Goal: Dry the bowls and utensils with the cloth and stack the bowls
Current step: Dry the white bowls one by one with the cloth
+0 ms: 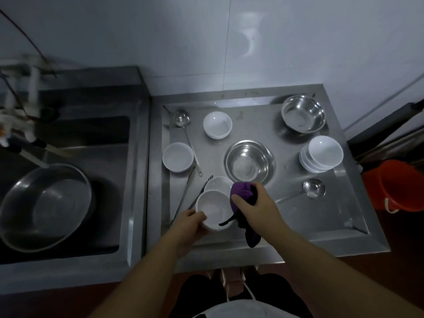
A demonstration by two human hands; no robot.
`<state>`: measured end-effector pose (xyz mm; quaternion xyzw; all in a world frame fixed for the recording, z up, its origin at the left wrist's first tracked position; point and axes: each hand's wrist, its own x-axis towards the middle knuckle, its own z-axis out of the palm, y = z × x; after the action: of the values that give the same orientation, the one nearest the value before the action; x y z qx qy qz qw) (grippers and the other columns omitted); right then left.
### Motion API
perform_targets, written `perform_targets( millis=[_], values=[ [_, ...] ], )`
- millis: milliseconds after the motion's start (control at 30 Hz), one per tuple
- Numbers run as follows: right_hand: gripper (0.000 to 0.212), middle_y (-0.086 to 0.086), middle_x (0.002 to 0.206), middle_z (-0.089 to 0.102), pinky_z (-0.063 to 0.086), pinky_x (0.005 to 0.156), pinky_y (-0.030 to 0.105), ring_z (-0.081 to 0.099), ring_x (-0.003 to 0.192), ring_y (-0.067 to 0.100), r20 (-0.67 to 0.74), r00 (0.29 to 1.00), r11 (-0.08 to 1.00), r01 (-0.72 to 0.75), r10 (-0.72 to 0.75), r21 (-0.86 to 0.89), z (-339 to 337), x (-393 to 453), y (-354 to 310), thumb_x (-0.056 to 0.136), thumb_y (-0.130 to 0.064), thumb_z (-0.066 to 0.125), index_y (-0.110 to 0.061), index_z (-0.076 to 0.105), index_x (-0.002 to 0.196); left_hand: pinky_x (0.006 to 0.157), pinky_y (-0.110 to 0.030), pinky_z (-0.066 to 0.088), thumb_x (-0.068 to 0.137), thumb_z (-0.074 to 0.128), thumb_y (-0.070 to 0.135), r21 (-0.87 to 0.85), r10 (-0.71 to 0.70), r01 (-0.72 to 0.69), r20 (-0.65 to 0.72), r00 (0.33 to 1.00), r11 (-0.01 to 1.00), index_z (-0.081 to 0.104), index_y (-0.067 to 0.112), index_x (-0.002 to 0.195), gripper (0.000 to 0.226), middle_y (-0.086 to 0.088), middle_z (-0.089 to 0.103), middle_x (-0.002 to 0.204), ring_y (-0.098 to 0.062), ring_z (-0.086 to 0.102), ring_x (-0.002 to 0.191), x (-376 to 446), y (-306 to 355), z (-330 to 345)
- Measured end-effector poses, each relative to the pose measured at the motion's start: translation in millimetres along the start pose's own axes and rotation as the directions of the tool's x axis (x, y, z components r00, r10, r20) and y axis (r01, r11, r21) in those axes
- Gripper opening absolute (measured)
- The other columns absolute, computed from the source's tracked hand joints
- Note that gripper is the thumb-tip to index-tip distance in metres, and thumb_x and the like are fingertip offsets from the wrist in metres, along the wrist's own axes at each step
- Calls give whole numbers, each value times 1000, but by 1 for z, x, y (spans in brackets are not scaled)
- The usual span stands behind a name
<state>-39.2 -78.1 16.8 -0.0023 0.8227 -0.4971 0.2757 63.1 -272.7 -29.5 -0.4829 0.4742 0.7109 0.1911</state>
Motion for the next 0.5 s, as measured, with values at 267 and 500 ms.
perform_targets(
  millis=[267,500],
  values=[
    [24,-20,92,69,57,73,28,68,82,8,-13,925,925,379,-379,11,-1,-1,-110,89,-40,52,-50,59,110,89,-49,64,94,69,8,-226,256,-218,159,953,950,68,3,123,29,-19,80,106,-32,77,97,-71,94,7],
    [47,-28,107,61,46,76,5,61,94,-7,29,727,700,670,-686,-246,-7,-26,-179,90,-45,62,-47,50,135,108,-59,52,93,68,27,-254,497,-433,315,809,865,51,-4,144,62,-35,57,142,-51,59,130,-136,153,5]
  ],
)
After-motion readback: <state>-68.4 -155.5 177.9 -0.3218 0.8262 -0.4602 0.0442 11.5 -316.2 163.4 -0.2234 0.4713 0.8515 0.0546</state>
